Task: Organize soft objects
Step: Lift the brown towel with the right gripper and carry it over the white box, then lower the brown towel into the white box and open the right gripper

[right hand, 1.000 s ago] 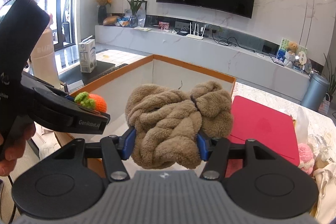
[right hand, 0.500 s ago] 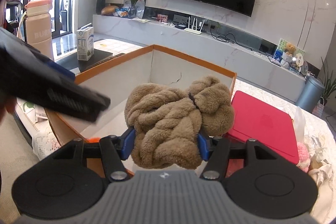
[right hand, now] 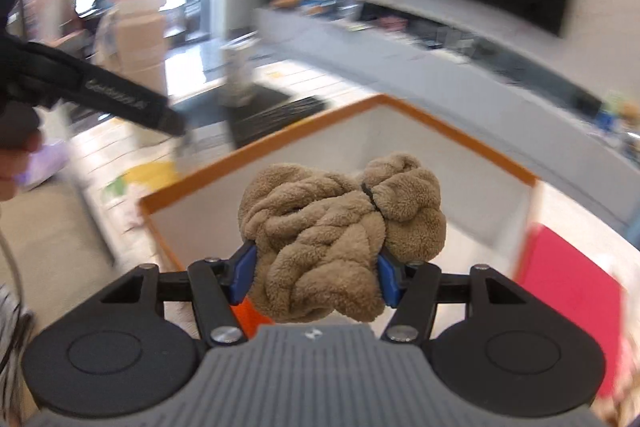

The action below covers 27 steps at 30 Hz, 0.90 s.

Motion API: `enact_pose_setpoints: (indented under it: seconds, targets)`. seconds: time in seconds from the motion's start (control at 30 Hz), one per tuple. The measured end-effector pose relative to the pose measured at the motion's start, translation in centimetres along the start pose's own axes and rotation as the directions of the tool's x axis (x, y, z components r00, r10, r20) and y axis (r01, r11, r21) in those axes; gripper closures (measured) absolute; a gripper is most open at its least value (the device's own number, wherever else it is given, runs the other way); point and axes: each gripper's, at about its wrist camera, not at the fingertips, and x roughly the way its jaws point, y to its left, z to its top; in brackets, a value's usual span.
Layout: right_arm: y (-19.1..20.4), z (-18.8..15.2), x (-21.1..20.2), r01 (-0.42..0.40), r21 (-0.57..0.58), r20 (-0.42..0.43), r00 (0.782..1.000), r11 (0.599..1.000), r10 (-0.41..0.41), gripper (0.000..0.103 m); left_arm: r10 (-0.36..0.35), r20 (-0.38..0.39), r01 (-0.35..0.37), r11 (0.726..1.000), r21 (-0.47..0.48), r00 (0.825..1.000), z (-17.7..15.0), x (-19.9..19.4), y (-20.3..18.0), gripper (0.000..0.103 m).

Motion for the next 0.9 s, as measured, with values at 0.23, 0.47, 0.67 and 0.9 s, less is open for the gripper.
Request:
enact_pose_setpoints:
  seconds: [0.23, 0.47, 0.67, 0.9]
  targets:
    - [-1.1, 1.9, 3.9, -0.227, -0.09, -0.114, 0.97, 0.97, 0.217, 0.041, 0.047, -0.014, -0.047, 0.999, -0.005, 0.999, -0.4, 0.4, 0.6, 0.013]
    - [-1.6, 2.0, 5.0, -0.315, -0.017, -0.121, 0.943, 0.949, 0.31, 0.037, 0.024, -0.043, -0.026, 0.999, -0.043, 0.999, -0.5, 1.1, 1.2, 0.013]
    - [-0.8, 2.0, 3.5, -0.28, -0.06, 0.002, 0.96, 0.958, 0.281, 0.004, 0.024, -0.012, -0.025, 0.998, -0.053, 1.0, -0.3, 0.1, 1.1, 0.013]
    - [0.0, 2.5, 2.0, -0.209, -0.078, 0.018, 0.977, 0.975, 0.211, 0.003, 0.023, 0.027, -0.021, 0.998, -0.063, 0.999, 0.1, -1.8, 1.5, 0.013]
